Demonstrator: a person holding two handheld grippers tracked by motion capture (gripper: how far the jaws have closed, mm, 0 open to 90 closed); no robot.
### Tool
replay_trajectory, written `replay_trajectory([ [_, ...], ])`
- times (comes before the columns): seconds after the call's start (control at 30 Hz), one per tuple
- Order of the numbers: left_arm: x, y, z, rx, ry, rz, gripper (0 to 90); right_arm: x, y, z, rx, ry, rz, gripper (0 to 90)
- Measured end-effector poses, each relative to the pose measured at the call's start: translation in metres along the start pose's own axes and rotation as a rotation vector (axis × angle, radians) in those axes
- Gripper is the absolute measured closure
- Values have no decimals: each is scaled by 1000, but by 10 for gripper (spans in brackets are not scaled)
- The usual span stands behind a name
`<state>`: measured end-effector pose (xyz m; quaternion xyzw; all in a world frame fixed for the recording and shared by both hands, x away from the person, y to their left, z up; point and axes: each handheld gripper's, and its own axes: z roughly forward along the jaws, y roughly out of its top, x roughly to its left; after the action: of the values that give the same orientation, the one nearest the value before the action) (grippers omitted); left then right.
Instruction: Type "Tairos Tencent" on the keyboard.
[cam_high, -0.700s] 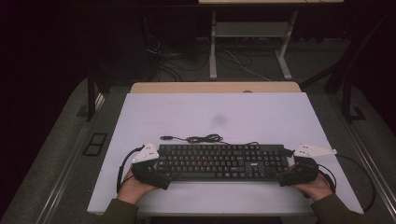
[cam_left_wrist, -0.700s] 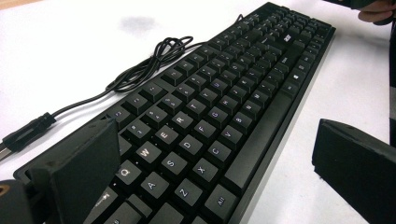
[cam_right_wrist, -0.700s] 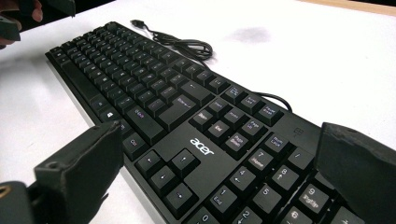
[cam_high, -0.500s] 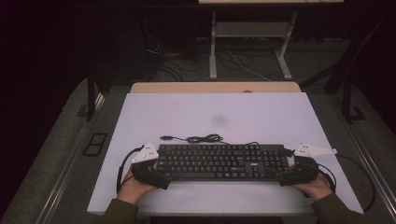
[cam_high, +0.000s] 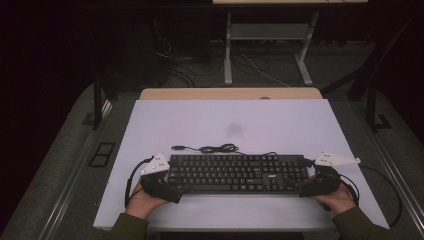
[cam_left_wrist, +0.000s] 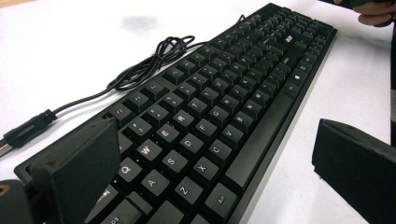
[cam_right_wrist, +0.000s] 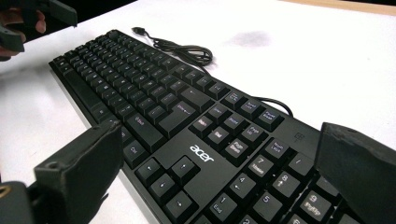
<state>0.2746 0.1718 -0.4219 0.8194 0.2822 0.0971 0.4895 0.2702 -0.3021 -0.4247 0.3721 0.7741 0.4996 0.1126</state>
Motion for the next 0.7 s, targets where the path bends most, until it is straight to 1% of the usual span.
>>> replay_trajectory([
  [0.1, 1, 0, 0, -5, 2, -1, 3, 0, 1, 1, 4, 2, 7, 12],
  [0.2, 0, 1, 0, 0, 1, 2, 3, 0, 2, 1, -4, 8, 6, 12],
  [0.27, 0, 1, 0, -8, 4, 3, 3, 0, 3, 2, -16, 17, 13, 12],
  [0.33, -1, 2, -1, -11, 5, 3, 3, 1, 4, 2, -32, 29, 11, 12],
  [0.4, -2, 2, -1, -12, 8, -1, 3, 2, 6, 3, -37, 34, 9, 12],
  [0.5, -2, 1, -2, -12, 7, 1, 3, 4, 10, 6, -28, 46, -1, 12],
  [0.53, -3, 1, -3, -16, 7, -6, 3, 4, 11, 7, -25, 48, -5, 12],
  [0.67, -2, 0, -2, -21, 9, -10, 3, 5, 15, 12, -12, 68, -7, 13],
  [0.7, -2, 0, -2, -18, 9, -8, 3, 5, 17, 13, -7, 66, -11, 13],
])
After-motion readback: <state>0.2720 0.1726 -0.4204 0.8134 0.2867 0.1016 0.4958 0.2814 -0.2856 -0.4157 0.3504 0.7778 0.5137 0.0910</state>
